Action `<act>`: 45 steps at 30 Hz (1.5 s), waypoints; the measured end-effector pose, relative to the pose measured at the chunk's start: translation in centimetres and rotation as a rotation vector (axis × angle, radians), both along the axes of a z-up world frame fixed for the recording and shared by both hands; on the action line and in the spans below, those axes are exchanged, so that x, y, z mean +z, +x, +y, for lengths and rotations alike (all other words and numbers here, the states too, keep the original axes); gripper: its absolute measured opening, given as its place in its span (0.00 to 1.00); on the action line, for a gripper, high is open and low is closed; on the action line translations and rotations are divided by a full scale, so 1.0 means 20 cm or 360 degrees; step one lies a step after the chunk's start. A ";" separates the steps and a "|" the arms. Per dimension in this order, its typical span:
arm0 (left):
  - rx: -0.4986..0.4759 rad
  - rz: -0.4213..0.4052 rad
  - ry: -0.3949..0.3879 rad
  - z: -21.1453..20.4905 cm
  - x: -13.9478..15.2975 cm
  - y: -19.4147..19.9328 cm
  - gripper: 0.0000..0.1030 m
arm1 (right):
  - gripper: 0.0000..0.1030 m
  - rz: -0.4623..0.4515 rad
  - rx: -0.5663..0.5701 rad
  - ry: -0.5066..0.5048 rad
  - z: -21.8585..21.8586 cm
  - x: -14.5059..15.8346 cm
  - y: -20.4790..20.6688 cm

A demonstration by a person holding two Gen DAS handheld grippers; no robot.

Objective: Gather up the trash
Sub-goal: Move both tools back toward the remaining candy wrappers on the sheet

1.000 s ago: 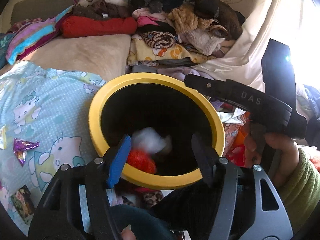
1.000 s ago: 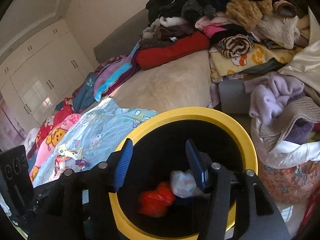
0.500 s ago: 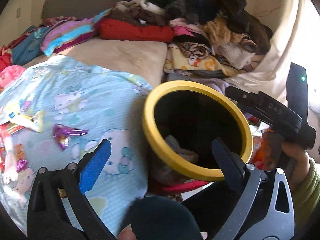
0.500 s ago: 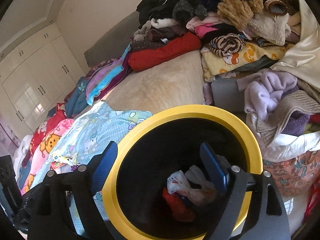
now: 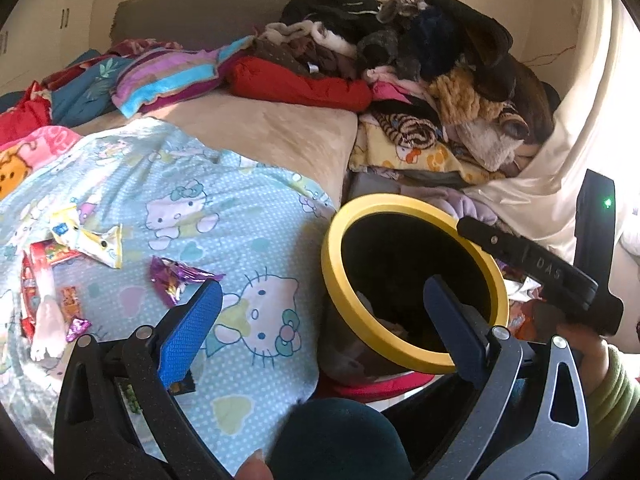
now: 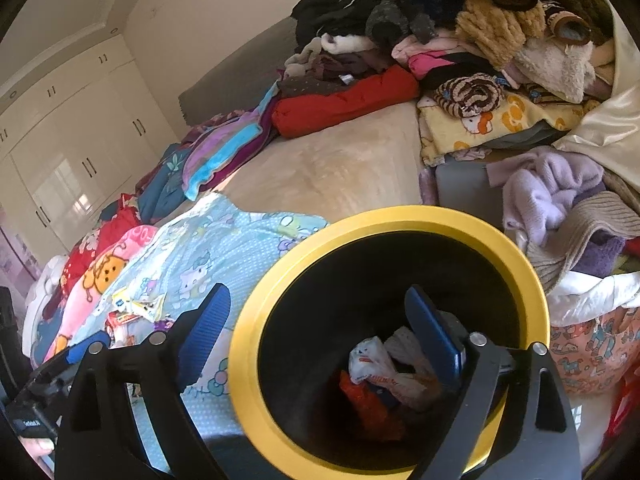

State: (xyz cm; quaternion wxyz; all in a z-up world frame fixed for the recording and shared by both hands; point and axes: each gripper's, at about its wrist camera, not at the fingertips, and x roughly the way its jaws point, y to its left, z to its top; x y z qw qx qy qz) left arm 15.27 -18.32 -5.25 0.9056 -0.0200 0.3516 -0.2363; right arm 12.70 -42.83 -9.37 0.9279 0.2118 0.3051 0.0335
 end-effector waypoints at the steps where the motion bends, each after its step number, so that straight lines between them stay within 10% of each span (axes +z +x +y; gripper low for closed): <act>1: 0.0007 -0.0007 -0.0002 0.01 0.01 0.00 0.90 | 0.84 -0.0001 0.0005 -0.0003 0.01 0.00 0.00; 45: 0.0454 -0.0211 -0.0119 0.66 0.23 0.03 0.90 | 0.86 -0.0012 0.0509 -0.0235 0.77 0.07 -0.09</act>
